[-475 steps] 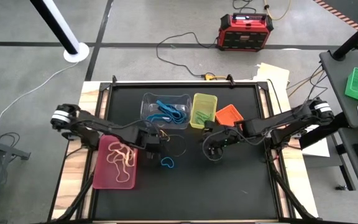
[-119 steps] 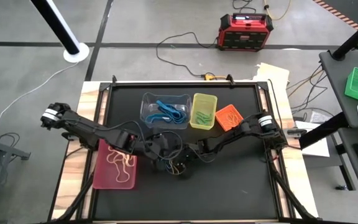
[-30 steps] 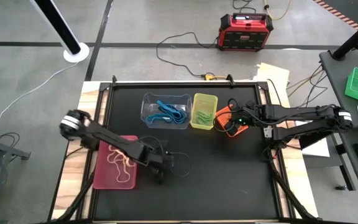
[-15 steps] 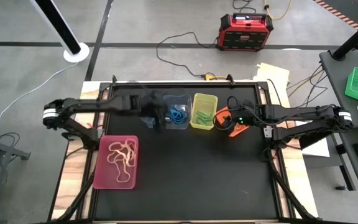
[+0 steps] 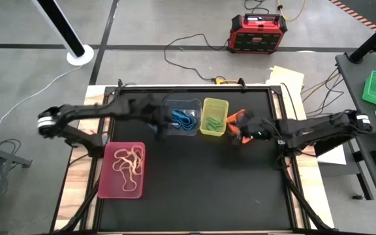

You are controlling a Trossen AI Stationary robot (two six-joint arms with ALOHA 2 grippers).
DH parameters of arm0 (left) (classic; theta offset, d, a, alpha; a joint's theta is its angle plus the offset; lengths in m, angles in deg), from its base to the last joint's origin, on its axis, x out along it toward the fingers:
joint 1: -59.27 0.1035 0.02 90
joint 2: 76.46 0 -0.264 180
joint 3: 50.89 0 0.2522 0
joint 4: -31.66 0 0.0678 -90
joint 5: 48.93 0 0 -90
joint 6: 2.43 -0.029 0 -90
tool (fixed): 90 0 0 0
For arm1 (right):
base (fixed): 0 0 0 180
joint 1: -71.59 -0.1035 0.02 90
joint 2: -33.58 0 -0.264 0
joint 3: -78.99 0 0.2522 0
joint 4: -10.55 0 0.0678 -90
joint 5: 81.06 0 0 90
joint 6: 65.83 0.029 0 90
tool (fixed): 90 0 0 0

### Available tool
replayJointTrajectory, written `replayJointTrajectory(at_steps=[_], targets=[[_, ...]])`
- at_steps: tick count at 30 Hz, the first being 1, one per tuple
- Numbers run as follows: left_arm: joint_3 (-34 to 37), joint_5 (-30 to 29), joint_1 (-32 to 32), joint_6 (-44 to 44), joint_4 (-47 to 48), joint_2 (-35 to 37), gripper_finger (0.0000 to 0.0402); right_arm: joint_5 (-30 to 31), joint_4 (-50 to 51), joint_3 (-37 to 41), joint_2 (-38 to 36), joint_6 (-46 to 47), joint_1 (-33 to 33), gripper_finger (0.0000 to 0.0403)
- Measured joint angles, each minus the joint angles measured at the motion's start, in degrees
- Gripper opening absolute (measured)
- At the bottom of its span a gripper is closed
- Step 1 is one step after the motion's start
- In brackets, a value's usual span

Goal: Sort rubber bands into baskets
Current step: Return to Home Position

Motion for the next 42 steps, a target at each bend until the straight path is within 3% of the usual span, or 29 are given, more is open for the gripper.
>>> replayJointTrajectory(at_steps=[5,10,15,23,26,32,42], targets=[[16.3,-2.9,-5.7,3.7,-13.6,18.1,0.0105,-3.4,-24.8,13.5,-7.5,-7.9,-7.0,0.0199],[33.4,-1.3,-8.7,9.7,-29.7,40.0,0.0099,-3.6,-37.7,23.7,-17.8,-11.4,-10.4,0.0199],[43.8,-0.1,-9.7,8.9,-36.2,56.1,0.0083,-3.7,-36.5,27.3,-28.6,-13.8,-12.4,0.0199],[50.8,-0.5,-9.5,3.1,-33.2,79.4,0.0076,-3.9,-21.9,26.6,-48.0,-22.2,-13.9,0.0198],[51.9,-1.4,-9.4,1.4,-31.0,78.5,0.0076,-3.8,-20.7,27.9,-53.2,-26.4,-13.9,0.0198],[53.0,-2.0,-9.4,2.9,-30.6,75.5,0.0076,-4.9,-23.1,30.9,-52.1,-33.9,-14.0,0.0198],[52.9,-2.0,-9.4,4.6,-30.7,72.9,0.0076,-4.3,-23.4,30.9,-51.5,-25.7,-14.0,0.0199]])
